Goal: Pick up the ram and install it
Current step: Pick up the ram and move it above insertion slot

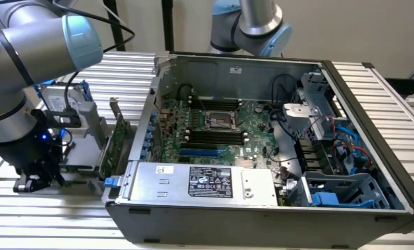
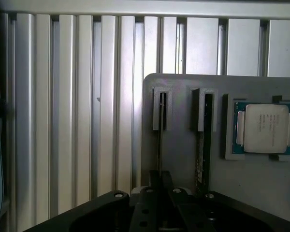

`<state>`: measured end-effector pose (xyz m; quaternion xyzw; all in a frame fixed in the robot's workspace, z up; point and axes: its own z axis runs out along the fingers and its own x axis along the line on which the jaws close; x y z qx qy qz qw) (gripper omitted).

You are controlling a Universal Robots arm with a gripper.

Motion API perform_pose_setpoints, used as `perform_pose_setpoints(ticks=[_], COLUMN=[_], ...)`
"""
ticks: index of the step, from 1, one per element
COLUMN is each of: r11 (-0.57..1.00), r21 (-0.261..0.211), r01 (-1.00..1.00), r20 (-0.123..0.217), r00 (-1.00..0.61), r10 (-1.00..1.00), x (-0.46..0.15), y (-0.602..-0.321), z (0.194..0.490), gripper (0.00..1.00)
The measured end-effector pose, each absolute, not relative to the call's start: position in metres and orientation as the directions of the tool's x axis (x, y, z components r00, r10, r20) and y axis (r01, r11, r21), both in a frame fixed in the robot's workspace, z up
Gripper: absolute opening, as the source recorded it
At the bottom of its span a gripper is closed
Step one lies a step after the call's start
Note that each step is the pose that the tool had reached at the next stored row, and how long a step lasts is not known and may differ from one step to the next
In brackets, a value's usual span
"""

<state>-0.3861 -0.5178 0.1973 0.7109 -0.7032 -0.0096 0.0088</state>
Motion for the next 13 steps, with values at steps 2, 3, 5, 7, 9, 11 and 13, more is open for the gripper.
perform_pose_setpoints(ticks=[2, 3, 5, 7, 9, 11, 13], r11=[-0.011, -0.011, -0.011, -0.011, -0.011, -0.011, -0.011], r21=[0.026, 0.026, 0.026, 0.026, 0.026, 0.026, 0.026], r01=[-1.000, -1.000, -1.000, -1.000, -1.000, -1.000, -1.000], r20=[-0.001, -0.001, -0.001, -0.001, -0.001, -0.002, -0.001], r00=[0.011, 0.011, 0.011, 0.011, 0.011, 0.011, 0.011], r10=[-1.000, -1.000, -1.000, -1.000, -1.000, -1.000, -1.000], x=[-0.3861, -0.3861, -0.3861, -0.3861, -0.3861, -0.3861, -0.3861], y=[-0.5178, -0.5178, -0.5178, -0.5178, -0.5178, -0.5178, -0.5178], z=[0.1973, 0.1973, 0.1973, 0.1973, 0.1973, 0.1976, 0.1989], gripper=[0.00, 0.00, 0.00, 0.00, 0.00, 0.00, 0.00])
